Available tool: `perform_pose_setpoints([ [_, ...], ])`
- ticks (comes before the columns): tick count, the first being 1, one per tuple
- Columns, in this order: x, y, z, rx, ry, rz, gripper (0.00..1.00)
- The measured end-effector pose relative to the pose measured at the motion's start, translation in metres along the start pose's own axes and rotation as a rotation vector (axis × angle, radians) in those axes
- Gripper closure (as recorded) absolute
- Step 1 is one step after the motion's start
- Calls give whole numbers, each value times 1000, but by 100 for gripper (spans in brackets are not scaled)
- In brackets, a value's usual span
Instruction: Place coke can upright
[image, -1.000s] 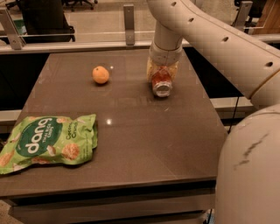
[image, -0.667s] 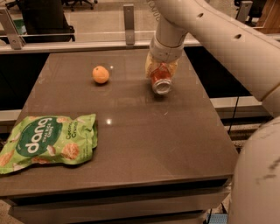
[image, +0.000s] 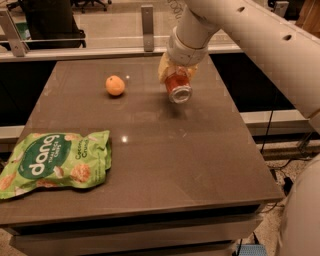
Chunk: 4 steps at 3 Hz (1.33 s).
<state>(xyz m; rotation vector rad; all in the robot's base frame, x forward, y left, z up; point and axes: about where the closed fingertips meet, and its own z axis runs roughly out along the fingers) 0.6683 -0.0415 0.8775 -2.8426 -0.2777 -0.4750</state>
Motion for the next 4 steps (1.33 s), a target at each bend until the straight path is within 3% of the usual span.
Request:
perform_pose_setpoints([
  [1,2,-3,-4,25,63,-44,100],
  [2,5,-8,-10,129,193,-140,100],
  [4,33,-6,-42,434,475,-260,100],
])
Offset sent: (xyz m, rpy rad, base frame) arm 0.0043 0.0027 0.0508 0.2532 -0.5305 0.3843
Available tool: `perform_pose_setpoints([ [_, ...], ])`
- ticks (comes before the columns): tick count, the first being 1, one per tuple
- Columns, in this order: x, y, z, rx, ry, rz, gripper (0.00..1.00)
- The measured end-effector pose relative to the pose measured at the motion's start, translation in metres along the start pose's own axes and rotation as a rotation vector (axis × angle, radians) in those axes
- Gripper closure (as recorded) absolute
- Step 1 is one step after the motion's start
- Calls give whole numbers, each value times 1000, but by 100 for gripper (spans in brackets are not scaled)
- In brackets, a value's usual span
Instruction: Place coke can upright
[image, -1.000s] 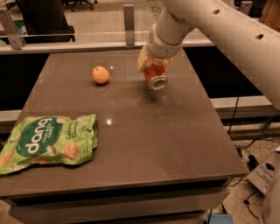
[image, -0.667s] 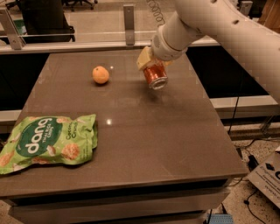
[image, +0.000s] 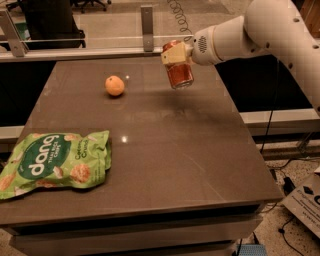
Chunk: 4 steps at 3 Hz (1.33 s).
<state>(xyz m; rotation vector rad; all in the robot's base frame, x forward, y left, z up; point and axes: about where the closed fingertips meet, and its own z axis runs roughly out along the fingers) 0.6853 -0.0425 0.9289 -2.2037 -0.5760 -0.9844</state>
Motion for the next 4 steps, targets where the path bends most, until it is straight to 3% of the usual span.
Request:
perform_pose_setpoints([
  [2,10,-10,0,292,125,-168,100],
  [3,4,-13,2,407,159,-252,100],
  [4,-3,-15,-2,473,173,-325,100],
])
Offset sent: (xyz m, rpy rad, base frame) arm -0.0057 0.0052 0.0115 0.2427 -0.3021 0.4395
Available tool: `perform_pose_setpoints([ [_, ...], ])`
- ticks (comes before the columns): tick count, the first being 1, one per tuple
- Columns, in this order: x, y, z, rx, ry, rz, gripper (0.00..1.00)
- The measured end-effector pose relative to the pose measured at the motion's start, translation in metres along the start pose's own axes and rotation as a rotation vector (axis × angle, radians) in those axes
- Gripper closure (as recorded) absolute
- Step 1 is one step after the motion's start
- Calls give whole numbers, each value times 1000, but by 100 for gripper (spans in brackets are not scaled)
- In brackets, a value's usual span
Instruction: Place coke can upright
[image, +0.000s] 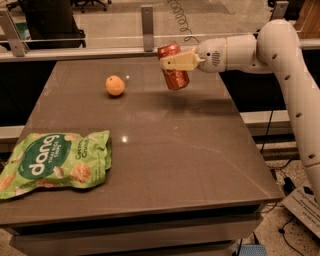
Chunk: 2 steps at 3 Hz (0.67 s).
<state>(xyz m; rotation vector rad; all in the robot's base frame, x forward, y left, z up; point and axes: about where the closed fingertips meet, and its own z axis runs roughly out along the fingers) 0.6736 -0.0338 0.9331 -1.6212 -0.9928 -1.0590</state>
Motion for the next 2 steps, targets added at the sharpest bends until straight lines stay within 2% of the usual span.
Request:
perform_pose_setpoints([
  [1,-8,-4,-2,39,12,-41,100],
  [2,-18,-8,-2,55,37,-72,100],
])
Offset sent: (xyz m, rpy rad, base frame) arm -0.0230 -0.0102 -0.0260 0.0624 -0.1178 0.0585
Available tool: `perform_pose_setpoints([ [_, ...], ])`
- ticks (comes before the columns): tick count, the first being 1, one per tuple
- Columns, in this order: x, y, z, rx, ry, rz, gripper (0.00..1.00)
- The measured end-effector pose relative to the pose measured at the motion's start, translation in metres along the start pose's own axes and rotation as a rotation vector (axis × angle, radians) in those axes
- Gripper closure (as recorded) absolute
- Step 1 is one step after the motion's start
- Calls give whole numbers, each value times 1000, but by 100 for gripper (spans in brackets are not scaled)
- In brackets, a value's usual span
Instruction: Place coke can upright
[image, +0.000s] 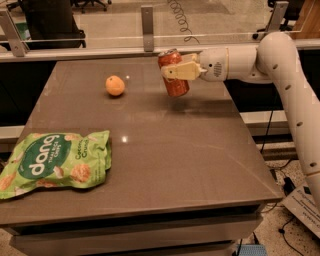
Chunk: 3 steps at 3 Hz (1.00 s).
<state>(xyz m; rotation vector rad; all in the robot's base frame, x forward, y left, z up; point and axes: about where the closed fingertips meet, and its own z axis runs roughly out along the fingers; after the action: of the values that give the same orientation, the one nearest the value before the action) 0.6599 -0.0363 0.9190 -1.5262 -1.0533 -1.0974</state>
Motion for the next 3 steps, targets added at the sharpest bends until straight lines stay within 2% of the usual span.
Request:
perform_pose_setpoints([
  [1,-7,-5,-5,7,28,-21,100],
  [2,-12,-12,-8,34,95,-84,100],
  [3,-12,-12,-8,36,98,-87,100],
])
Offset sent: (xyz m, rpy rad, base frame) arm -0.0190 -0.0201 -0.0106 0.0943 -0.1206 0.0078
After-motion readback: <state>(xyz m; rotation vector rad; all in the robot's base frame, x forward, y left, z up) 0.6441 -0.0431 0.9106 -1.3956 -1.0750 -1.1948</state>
